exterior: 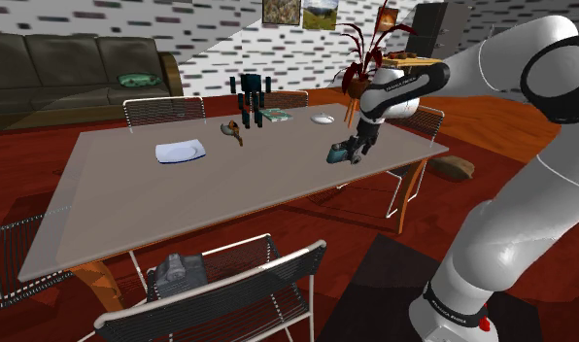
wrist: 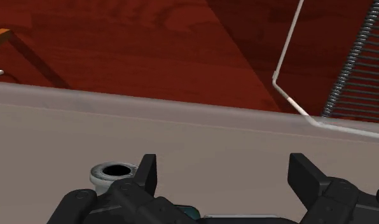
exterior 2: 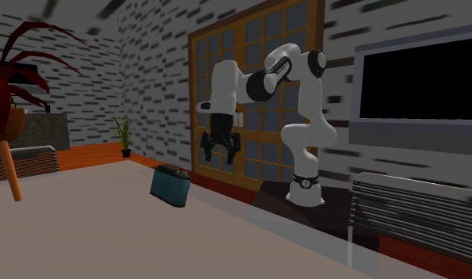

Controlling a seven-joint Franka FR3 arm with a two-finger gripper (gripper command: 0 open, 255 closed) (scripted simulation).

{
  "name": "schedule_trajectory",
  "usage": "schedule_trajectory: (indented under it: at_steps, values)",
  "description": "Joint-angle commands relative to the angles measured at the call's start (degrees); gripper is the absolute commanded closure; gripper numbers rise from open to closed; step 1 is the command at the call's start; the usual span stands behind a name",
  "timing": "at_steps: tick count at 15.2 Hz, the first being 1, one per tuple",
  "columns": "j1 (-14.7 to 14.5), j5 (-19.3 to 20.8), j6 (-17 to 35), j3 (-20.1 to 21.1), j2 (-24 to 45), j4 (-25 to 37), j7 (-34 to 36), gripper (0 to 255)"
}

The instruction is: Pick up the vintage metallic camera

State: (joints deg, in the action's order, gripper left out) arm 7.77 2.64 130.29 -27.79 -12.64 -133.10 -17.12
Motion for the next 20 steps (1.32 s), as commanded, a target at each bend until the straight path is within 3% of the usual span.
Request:
schedule_trajectory:
  at_steps: [1, 8, 18, 19, 20]
  values:
    - [-0.06, -3.53, 2.39, -2.37, 4.01, 2.33, -3.21, 0]
    - [2.44, -21.46, 6.62, -6.87, 18.99, 12.11, -16.79, 0]
    - [3.84, -27.04, 11.10, -5.41, 23.35, 10.69, -21.26, 0]
    - [3.84, -27.04, 11.09, -5.41, 23.35, 10.70, -21.26, 255]
    - [3.86, -27.06, 11.07, -5.41, 23.37, 10.73, -21.29, 255]
